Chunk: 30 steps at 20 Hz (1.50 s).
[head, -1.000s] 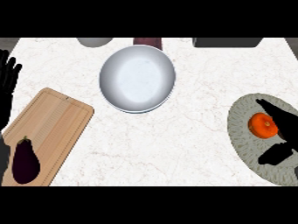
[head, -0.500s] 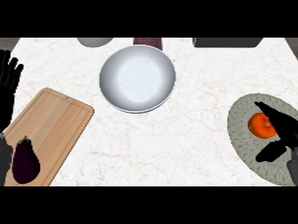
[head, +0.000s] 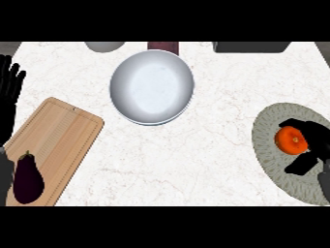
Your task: Pick the squash from the placemat and place it in the bowl
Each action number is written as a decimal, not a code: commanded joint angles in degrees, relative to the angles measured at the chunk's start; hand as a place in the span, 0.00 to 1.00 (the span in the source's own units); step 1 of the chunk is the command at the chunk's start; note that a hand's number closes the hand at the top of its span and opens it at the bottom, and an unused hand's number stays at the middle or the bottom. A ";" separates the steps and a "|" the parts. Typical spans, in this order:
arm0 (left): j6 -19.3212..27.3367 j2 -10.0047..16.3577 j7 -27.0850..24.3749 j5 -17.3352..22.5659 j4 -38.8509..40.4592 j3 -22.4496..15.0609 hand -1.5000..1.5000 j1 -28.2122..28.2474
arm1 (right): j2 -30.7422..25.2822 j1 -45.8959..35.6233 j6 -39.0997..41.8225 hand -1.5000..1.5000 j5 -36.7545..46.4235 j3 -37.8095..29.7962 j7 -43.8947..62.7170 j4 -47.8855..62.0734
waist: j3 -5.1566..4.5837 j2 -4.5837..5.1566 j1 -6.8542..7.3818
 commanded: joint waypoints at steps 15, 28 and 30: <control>1.79 -1.61 1.79 -1.99 -1.69 -0.47 0.50 0.27 | -3.92 17.28 -0.46 1.00 3.61 -3.59 2.21 -16.25 | 0.01 -0.29 -1.44; -0.62 -0.14 -0.58 -0.79 0.78 1.58 0.50 1.03 | -6.71 23.51 10.27 1.00 -6.14 -15.78 8.89 -51.98 | 0.00 -0.15 -1.05; -0.86 -0.25 1.34 0.27 -1.71 1.62 0.50 1.83 | -2.88 23.45 11.01 1.00 -6.93 -13.45 12.82 -59.71 | 0.00 -0.26 -0.84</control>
